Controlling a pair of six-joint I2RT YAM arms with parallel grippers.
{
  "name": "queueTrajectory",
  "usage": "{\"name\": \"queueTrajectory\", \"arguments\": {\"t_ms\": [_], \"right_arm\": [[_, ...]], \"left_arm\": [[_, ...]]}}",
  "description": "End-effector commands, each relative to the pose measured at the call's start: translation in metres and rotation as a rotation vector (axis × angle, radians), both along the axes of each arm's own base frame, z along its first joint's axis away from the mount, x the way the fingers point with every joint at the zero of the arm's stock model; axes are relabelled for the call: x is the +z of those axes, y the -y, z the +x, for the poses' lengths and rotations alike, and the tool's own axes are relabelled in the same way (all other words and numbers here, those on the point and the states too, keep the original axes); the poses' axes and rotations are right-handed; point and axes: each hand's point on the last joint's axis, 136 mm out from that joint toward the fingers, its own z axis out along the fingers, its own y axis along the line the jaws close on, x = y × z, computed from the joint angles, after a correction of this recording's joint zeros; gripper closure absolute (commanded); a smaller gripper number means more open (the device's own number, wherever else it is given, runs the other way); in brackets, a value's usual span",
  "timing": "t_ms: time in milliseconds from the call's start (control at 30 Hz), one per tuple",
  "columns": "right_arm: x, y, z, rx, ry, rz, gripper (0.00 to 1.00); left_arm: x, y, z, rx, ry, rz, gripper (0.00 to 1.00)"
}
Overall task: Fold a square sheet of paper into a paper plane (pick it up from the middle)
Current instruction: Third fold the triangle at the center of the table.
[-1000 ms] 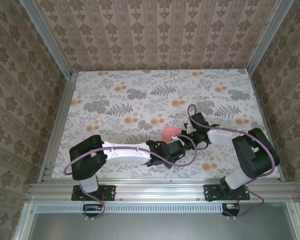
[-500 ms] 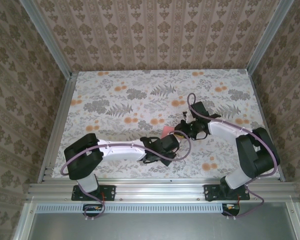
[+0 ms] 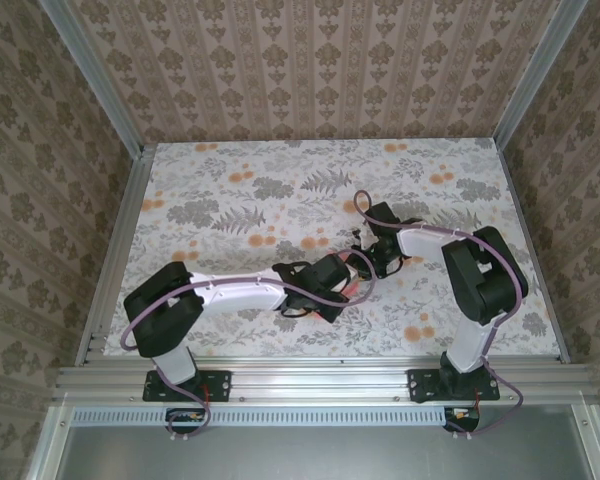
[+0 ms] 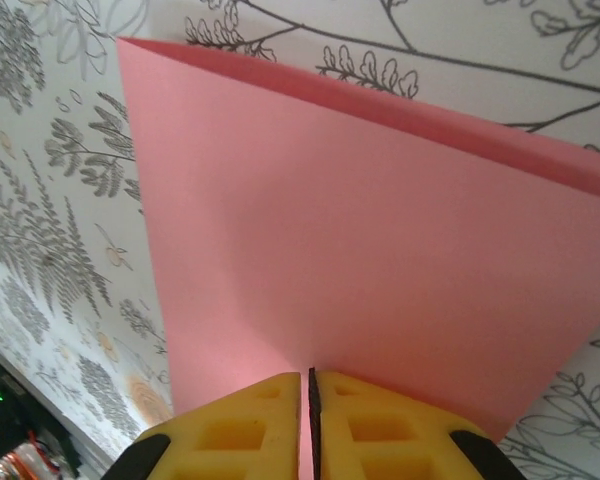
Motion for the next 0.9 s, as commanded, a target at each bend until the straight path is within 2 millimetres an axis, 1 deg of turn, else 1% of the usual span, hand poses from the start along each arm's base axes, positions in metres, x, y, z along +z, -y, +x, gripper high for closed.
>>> {"name": "queueTrajectory", "arguments": {"t_ms": [0, 133, 167, 233, 467, 667, 867], "right_arm": [[-0.009, 0.005, -0.012, 0.096, -0.03, -0.051, 0.88], [-0.011, 0.004, -0.01, 0.141, -0.019, -0.052, 0.89], [-0.012, 0.005, -0.015, 0.151, -0.041, -0.059, 0.89], [-0.013, 0.006, -0.015, 0.165, -0.041, -0.062, 0.89], [-0.015, 0.003, -0.015, 0.22, -0.048, -0.055, 0.89], [-0.014, 0.003, -0.014, 0.246, -0.049, -0.061, 0.9], [-0.014, 0.003, -0.014, 0.267, -0.051, -0.063, 0.9]], "left_arm": [[0.006, 0.0, 0.001, -0.04, -0.026, -0.044, 0.99], [0.009, 0.0, 0.008, -0.046, -0.049, -0.068, 0.98], [0.01, 0.0, 0.009, -0.047, -0.053, -0.07, 0.98], [0.011, -0.001, 0.012, -0.05, -0.06, -0.08, 0.98], [0.008, -0.008, 0.024, -0.048, -0.073, -0.065, 0.98], [0.001, -0.008, 0.031, -0.06, -0.083, -0.057, 0.97], [0.001, -0.007, 0.036, -0.065, -0.077, -0.064, 0.97]]}}
